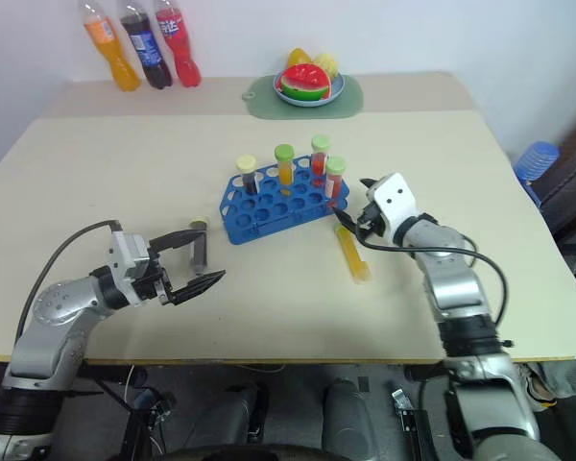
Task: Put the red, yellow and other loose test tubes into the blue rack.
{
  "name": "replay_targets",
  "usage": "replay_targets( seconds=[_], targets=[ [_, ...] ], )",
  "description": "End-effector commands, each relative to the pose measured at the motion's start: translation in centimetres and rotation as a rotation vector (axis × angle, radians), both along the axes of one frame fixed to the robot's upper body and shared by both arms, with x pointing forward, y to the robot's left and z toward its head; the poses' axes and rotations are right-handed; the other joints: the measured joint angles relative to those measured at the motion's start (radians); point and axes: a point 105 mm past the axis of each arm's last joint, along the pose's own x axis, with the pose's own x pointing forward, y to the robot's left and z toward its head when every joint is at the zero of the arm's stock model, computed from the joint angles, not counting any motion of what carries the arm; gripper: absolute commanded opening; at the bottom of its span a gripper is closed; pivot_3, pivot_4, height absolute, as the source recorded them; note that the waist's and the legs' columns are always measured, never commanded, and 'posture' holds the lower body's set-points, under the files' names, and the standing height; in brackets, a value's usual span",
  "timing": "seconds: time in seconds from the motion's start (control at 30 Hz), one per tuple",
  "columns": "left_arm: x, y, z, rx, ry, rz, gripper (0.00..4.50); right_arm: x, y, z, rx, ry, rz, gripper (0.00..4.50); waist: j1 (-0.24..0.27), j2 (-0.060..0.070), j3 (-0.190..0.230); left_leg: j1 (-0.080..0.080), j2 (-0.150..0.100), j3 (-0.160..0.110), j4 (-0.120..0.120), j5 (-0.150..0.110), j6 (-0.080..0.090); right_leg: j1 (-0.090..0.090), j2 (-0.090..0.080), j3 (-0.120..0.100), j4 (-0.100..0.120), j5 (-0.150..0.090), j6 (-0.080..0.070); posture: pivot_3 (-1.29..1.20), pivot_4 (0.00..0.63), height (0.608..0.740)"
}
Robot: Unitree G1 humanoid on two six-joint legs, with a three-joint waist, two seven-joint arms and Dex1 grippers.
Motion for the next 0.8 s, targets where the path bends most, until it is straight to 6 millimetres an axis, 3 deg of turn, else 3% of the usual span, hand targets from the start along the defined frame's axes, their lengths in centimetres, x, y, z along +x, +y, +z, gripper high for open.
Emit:
replay_targets(
  seconds=[0.03, 0.2, 0.3, 0.53, 0.67, 0.73, 0.8],
  targets=[
    [-0.1, -0.5, 0.5, 0.003, -0.039, -0.023, 4.5, -1.8, -0.1, 1.0, 0.083, 0.261, -0.056, 4.17, -0.002, 0.0, 0.0, 0.0, 0.0, 0.0, 0.0, 0.0, 0.0, 0.0, 0.0, 0.0, 0.0, 0.0, 0.0, 0.0, 0.15, 0.74],
    [-0.1, -0.8, 0.0, 0.006, -0.018, -0.047, 4.5, -3.0, -0.4, 0.5, 0.151, 0.499, -0.13, 4.17, 0.006, 0.0, 0.0, 0.0, 0.0, 0.0, 0.0, 0.0, 0.001, 0.001, 0.0, -0.001, -0.002, 0.0, -0.001, 0.0, 0.15, 0.74],
    [-0.5, -0.9, -0.5, 0.001, 0.008, -0.062, 4.5, -3.3, 0.4, 0.2, 0.202, 0.599, -0.129, 4.17, 0.012, 0.0, 0.0, -0.002, 0.0, 0.0, 0.0, -0.001, 0.002, 0.001, -0.001, -0.001, -0.004, 0.0, 0.0, 0.0, 0.15, 0.74],
    [-1.2, -1.1, -1.2, -0.01, 0.03, -0.056, 4.5, -2.6, 1.5, -2.5, 0.175, 0.658, -0.17, 4.17, 0.026, 0.0, 0.0, -0.003, -0.001, 0.0, 0.0, -0.001, 0.002, -0.001, -0.001, -0.001, -0.004, 0.0, 0.0, 0.0, 0.15, 0.74],
    [-1.4, -0.9, -1.2, -0.009, 0.027, -0.044, 4.5, -2.2, 1.6, -3.9, 0.07, 0.592, -0.159, 2.93, 0.025, -0.002, -0.001, -0.003, -0.001, 0.0, 0.001, -0.001, 0.002, 0.0, -0.001, -0.001, -0.004, 0.0, 0.0, 0.0, 0.15, 0.74],
    [-1.4, -0.6, -1.1, -0.007, 0.025, -0.036, 4.5, -2.1, 1.5, -4.3, 0.0, 0.542, -0.138, 1.8, 0.021, -0.003, -0.002, -0.001, -0.001, 0.0, 0.0, -0.001, 0.002, 0.001, -0.001, -0.001, -0.004, 0.0, 0.0, 0.0, 0.15, 0.74],
    [-1.4, -0.5, -1.2, -0.004, 0.025, -0.032, 4.5, -2.2, 1.5, -4.5, -0.058, 0.496, -0.107, 1.05, 0.02, -0.003, -0.002, 0.0, 0.0, 0.001, 0.0, -0.001, 0.002, 0.002, -0.001, -0.001, -0.004, 0.0, 0.0, 0.0, 0.15, 0.74]
  ],
)
